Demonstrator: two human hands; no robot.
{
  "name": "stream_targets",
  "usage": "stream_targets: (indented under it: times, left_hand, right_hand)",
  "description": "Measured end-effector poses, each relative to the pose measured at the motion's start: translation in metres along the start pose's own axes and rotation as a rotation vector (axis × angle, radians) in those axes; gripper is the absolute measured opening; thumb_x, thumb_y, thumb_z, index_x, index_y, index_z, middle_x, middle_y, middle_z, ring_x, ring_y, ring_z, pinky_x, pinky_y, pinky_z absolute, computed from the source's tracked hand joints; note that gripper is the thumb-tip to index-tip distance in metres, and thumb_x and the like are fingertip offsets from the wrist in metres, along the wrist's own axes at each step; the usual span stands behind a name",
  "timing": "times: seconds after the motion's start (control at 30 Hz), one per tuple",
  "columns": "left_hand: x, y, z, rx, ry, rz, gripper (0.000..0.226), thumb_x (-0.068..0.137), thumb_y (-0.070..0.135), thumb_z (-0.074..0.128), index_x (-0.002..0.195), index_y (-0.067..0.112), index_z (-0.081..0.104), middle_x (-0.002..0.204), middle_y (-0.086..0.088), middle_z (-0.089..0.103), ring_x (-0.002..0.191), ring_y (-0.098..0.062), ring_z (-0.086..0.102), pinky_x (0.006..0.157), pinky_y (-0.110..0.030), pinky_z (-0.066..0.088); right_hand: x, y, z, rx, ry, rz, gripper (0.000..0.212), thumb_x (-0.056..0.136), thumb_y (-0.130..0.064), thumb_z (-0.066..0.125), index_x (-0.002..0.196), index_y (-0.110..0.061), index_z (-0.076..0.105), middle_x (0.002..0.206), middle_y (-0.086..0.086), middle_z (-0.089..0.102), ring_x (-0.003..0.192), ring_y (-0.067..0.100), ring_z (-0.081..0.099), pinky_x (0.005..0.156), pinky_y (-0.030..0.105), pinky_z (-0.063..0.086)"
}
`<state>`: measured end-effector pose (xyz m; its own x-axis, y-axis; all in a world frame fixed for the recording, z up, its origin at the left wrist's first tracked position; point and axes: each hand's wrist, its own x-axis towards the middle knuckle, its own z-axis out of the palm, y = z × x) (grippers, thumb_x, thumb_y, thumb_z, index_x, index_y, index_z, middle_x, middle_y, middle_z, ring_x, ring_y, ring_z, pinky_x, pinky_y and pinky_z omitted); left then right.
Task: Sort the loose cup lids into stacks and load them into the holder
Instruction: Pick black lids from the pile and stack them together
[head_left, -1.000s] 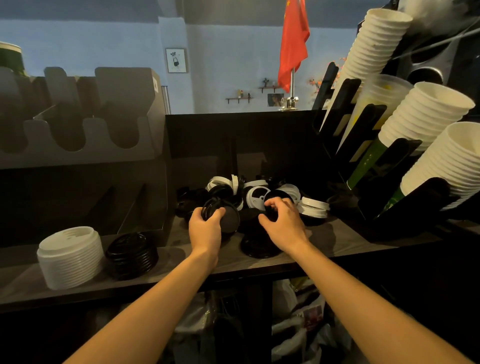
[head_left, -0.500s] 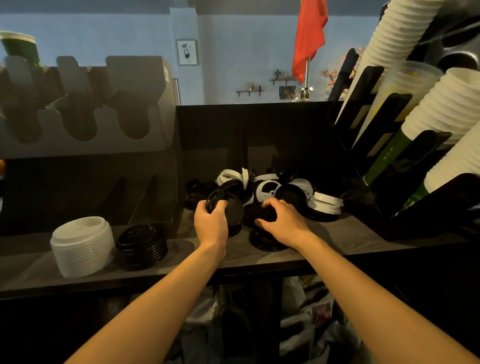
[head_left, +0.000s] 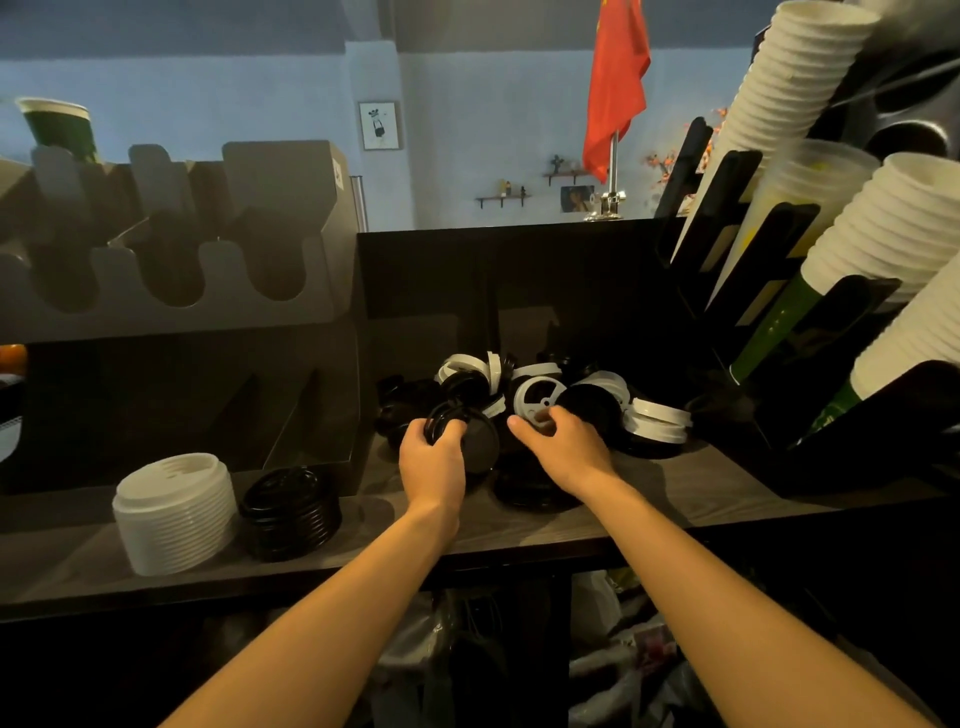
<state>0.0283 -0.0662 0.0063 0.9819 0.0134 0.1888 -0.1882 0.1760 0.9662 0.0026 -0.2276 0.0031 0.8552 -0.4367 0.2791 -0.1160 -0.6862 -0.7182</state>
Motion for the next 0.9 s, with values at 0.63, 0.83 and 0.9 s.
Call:
stream_targets:
  times: [0.63, 0.83, 0.9]
  left_hand:
    - [0.002, -0.002, 0.002, 0.048, -0.015, 0.009, 0.009, 0.098, 0.025, 0.065, 0.103, 0.017, 0.065, 0.102, -0.005, 0.070, 0.096, -0.017, 0.067, 0.077, -0.026, 0.052]
    - [0.003, -0.003, 0.000, 0.025, 0.003, -0.005, 0.012, 0.098, 0.026, 0.065, 0.102, 0.015, 0.063, 0.103, -0.008, 0.069, 0.097, -0.020, 0.066, 0.079, -0.029, 0.053]
    - [0.002, -0.002, 0.000, 0.009, -0.003, -0.010, 0.013, 0.099, 0.026, 0.064, 0.103, 0.014, 0.062, 0.102, -0.006, 0.068, 0.095, -0.017, 0.064, 0.075, -0.027, 0.049]
  right_hand:
    - [-0.006, 0.007, -0.003, 0.344, 0.246, -0.134, 0.042, 0.096, -0.019, 0.065, 0.136, -0.021, 0.055, 0.123, -0.001, 0.058, 0.096, 0.017, 0.066, 0.080, 0.033, 0.060]
    - [-0.012, 0.000, -0.008, 0.514, 0.288, -0.104, 0.036, 0.100, -0.016, 0.058, 0.136, -0.020, 0.056, 0.109, -0.010, 0.055, 0.073, 0.003, 0.068, 0.063, 0.018, 0.056]
    - [-0.013, -0.002, -0.008, 0.563, 0.286, -0.111, 0.033, 0.101, -0.013, 0.056, 0.133, -0.017, 0.058, 0.103, -0.011, 0.058, 0.075, -0.006, 0.067, 0.068, 0.027, 0.060]
